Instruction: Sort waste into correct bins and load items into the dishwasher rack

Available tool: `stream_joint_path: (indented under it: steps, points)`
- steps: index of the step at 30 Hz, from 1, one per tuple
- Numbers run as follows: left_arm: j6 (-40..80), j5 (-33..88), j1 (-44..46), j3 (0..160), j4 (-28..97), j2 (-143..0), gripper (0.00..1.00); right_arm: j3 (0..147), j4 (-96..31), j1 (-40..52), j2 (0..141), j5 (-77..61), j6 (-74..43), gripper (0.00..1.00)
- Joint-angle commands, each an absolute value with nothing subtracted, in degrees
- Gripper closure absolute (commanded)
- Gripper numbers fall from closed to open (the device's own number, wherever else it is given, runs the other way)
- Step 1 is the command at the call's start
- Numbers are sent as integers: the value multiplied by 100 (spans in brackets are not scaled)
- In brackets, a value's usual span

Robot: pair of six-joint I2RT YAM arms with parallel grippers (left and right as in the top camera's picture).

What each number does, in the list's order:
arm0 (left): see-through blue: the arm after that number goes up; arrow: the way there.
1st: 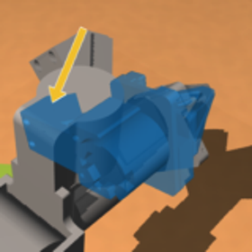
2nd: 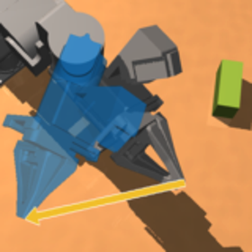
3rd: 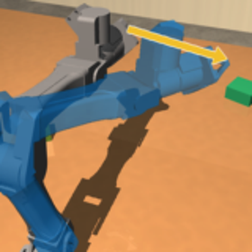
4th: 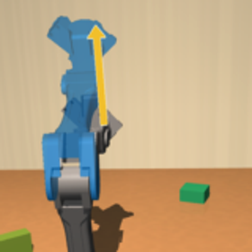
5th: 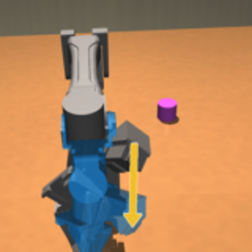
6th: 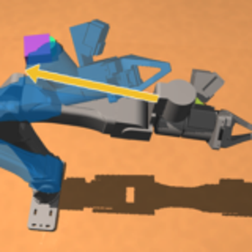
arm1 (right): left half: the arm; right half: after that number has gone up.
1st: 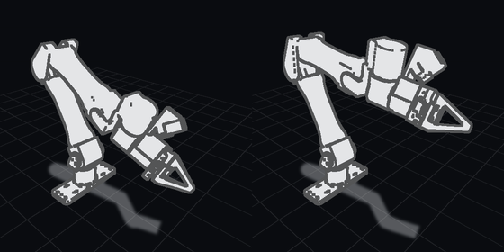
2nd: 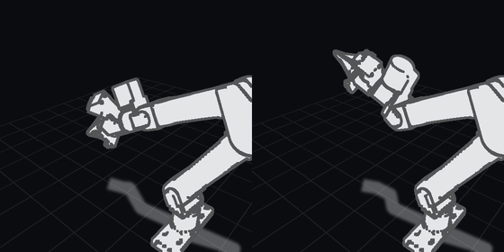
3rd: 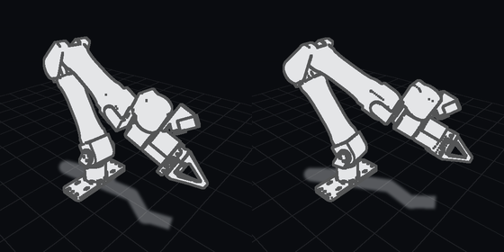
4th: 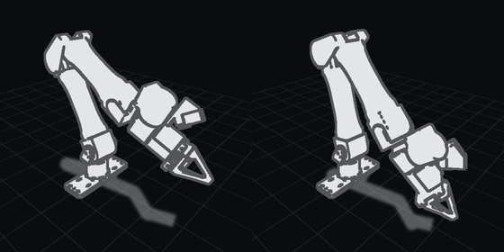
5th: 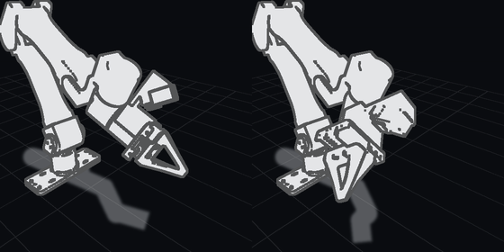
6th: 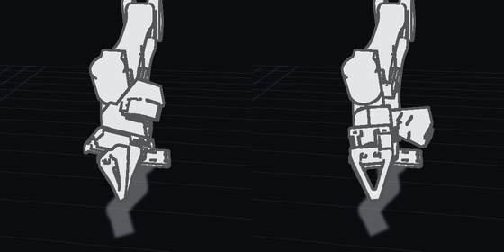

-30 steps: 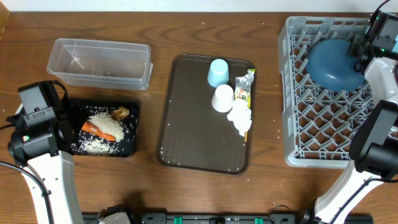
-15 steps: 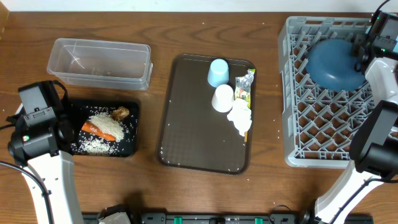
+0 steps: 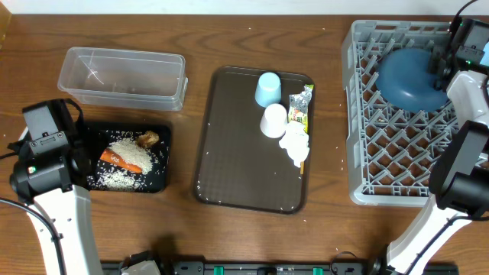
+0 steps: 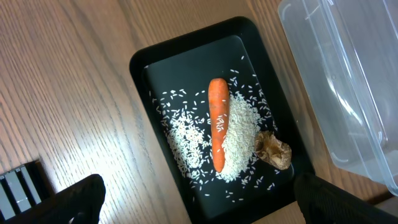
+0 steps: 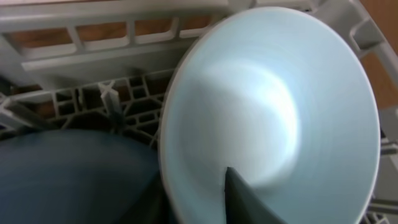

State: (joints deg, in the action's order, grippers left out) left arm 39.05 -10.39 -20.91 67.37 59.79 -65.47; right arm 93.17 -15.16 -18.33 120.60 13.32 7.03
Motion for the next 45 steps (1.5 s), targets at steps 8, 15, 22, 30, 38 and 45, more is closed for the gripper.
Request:
stream_joint_path:
  steps: [8, 15, 22, 30, 38, 45]
  points:
    - [3953, -1026, -2121, 6858, 5994, -6547, 2, 9378, -1573, -1953, 11786, 917, 213, 99]
    - [3953, -1026, -2119, 6858, 5994, -6547, 2, 9378, -1695, -2314, 10989, -530, -644, 99]
    - [3953, -1026, -2121, 6858, 5994, -6547, 2, 9378, -1695, -3310, 10606, -3105, -1852, 99]
    - [3953, -1026, -2121, 6858, 5994, -6547, 2, 9354, -1446, -4250, 10774, -4912, -2014, 99]
    - [3953, -1026, -2121, 6858, 5994, -6547, 2, 9354, -919, -4080, 11402, -5813, -2016, 99]
    - [3953, -1026, -2121, 6858, 5994, -6547, 2, 9354, -296, -3745, 11917, -6353, -2071, 99]
